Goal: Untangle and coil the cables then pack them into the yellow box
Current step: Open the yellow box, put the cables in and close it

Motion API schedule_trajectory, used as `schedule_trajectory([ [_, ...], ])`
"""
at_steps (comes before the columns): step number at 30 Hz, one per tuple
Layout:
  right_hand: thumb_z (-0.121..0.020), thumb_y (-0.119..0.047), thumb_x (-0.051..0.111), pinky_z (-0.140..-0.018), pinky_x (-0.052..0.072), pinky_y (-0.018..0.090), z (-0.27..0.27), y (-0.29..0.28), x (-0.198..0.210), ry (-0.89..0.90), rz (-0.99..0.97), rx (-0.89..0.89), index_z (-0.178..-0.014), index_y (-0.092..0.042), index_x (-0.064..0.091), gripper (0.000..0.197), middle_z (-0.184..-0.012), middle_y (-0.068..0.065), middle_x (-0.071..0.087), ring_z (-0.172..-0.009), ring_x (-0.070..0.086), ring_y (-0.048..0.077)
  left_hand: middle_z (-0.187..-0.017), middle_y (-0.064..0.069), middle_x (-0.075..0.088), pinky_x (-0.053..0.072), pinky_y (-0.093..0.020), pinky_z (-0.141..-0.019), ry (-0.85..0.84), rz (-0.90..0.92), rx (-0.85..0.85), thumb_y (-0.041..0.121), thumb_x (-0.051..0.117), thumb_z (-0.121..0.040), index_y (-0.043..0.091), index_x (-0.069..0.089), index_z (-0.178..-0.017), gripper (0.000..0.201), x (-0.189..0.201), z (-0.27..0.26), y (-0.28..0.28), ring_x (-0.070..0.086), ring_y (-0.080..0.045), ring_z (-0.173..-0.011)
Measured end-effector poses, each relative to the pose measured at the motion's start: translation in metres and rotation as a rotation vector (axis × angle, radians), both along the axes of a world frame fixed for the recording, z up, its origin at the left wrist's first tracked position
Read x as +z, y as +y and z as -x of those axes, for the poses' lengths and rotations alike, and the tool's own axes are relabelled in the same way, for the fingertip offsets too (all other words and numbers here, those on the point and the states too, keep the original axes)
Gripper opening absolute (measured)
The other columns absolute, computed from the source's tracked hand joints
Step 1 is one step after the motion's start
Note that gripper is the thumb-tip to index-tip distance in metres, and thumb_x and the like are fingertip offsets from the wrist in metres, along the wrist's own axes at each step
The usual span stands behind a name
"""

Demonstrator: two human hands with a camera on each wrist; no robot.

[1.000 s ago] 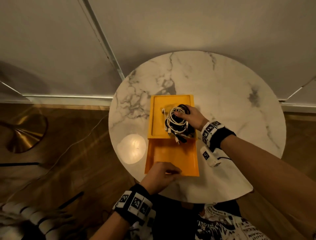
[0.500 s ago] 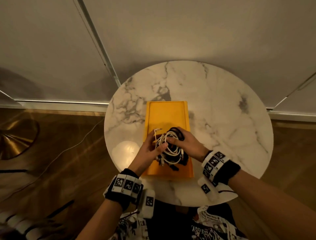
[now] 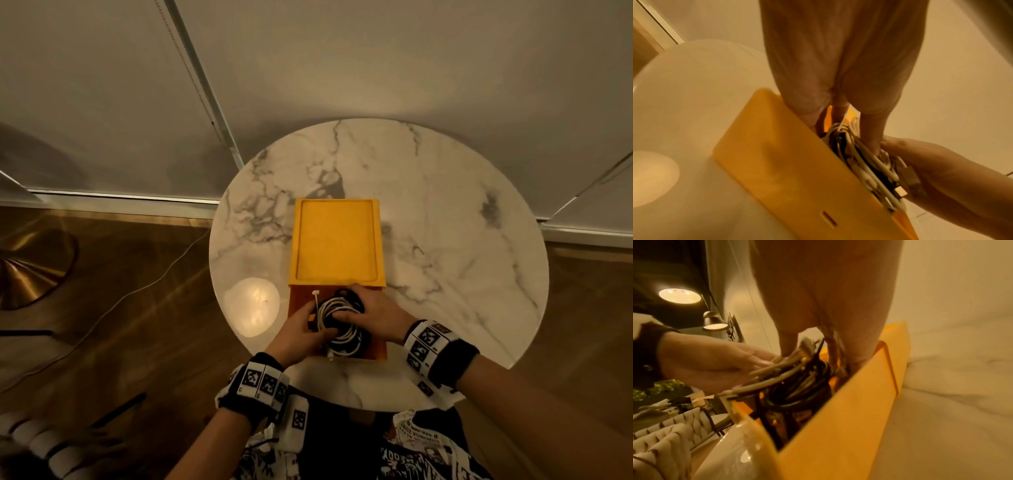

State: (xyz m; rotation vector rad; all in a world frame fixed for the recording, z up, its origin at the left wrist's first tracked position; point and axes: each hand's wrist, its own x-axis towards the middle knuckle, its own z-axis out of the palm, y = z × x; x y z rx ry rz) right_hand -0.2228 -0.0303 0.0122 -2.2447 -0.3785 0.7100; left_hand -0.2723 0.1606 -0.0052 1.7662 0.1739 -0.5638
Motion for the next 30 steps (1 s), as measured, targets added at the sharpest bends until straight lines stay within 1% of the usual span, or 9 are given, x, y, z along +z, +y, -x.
schedule_trajectory([
  [6, -0.092, -0.04, 0.059, -0.097, 0.043, 0.031, 0.009, -0.007, 0.01, -0.164, 0.144, 0.032, -0.137, -0.014, 0.044, 0.055, -0.134, 0.006, 0.053, -0.118, 0.052, 0.021, -0.124, -0.002, 0.063, 0.049, -0.042, -0.099, 0.063, -0.012, 0.111, 0.02, 0.067, -0.088, 0.027, 0.049, -0.127, 0.043, -0.016, -0.003, 0.001, 0.061, -0.018, -0.112],
  [9, -0.091, -0.042, 0.06, -0.108, 0.037, 0.033, 0.019, -0.01, 0.013, -0.214, 0.196, 0.145, -0.149, -0.017, 0.028, 0.071, -0.148, 0.005, 0.035, -0.13, 0.042, 0.022, -0.122, 0.0, 0.061, 0.047, -0.033, -0.097, -0.035, -0.137, 0.098, 0.022, 0.065, -0.09, 0.024, 0.049, -0.131, 0.044, -0.015, -0.004, -0.004, 0.058, -0.017, -0.112],
  [12, -0.091, -0.05, 0.054, -0.114, 0.031, 0.038, 0.028, -0.005, 0.009, -0.2, 0.266, 0.269, -0.154, -0.017, 0.007, 0.086, -0.16, 0.004, 0.007, -0.143, 0.025, 0.025, -0.129, -0.007, 0.058, 0.041, -0.035, -0.1, -0.216, -0.32, -0.004, 0.022, 0.062, -0.092, 0.015, 0.047, -0.135, 0.046, -0.017, -0.004, -0.007, 0.054, -0.023, -0.118],
  [14, -0.094, -0.053, 0.047, -0.115, 0.029, 0.041, 0.031, -0.001, 0.008, -0.176, 0.35, 0.285, -0.154, -0.015, 0.0, 0.085, -0.162, 0.006, -0.001, -0.145, 0.019, 0.029, -0.131, -0.01, 0.056, 0.041, -0.037, -0.101, -0.244, -0.389, -0.044, 0.028, 0.06, -0.093, 0.012, 0.046, -0.136, 0.048, -0.019, -0.004, -0.006, 0.052, -0.026, -0.12],
  [19, -0.095, -0.056, 0.041, -0.114, 0.03, 0.041, 0.031, 0.009, 0.014, -0.154, 0.478, 0.297, -0.153, -0.009, 0.0, 0.086, -0.161, 0.013, 0.002, -0.142, 0.024, 0.033, -0.128, -0.003, 0.058, 0.046, -0.034, -0.094, -0.317, -0.53, -0.001, 0.051, 0.058, -0.089, 0.019, 0.046, -0.136, 0.058, -0.018, 0.006, 0.0, 0.056, -0.02, -0.113],
  [22, -0.094, -0.055, 0.044, -0.111, 0.033, 0.041, 0.031, 0.012, 0.014, -0.161, 0.485, 0.278, -0.153, -0.008, 0.004, 0.085, -0.16, 0.013, 0.006, -0.14, 0.027, 0.033, -0.133, 0.001, 0.05, 0.047, -0.029, -0.09, -0.406, -0.639, 0.007, 0.05, 0.062, -0.087, 0.022, 0.044, -0.137, 0.06, -0.009, 0.015, 0.003, 0.052, -0.016, -0.116],
  [26, -0.092, -0.048, 0.053, -0.1, 0.043, 0.042, 0.032, 0.014, 0.013, -0.203, 0.445, 0.216, -0.149, -0.009, 0.021, 0.075, -0.151, 0.011, 0.021, -0.129, 0.038, 0.033, -0.126, 0.005, 0.052, 0.053, -0.03, -0.07, -0.687, -0.791, -0.086, 0.051, 0.063, -0.083, 0.033, 0.057, -0.129, 0.049, 0.003, 0.01, 0.009, 0.046, -0.014, -0.108],
  [28, -0.092, -0.045, 0.055, -0.098, 0.045, 0.042, 0.032, 0.015, 0.013, -0.217, 0.444, 0.21, -0.147, -0.01, 0.026, 0.071, -0.147, 0.01, 0.024, -0.125, 0.041, 0.032, -0.125, 0.002, 0.056, 0.054, -0.03, -0.074, -0.86, -0.73, -0.157, 0.046, 0.06, -0.084, 0.029, 0.064, -0.123, 0.043, 0.003, 0.004, 0.013, 0.047, -0.017, -0.108],
  [30, -0.092, -0.043, 0.055, -0.096, 0.046, 0.042, 0.031, 0.015, 0.011, -0.222, 0.457, 0.214, -0.147, -0.011, 0.025, 0.07, -0.147, 0.01, 0.026, -0.123, 0.042, 0.032, -0.133, -0.004, 0.055, 0.048, -0.029, -0.09, -0.971, -0.68, -0.292, 0.039, 0.064, -0.084, 0.023, 0.063, -0.124, 0.044, 0.0, -0.001, 0.016, 0.048, -0.021, -0.117],
])
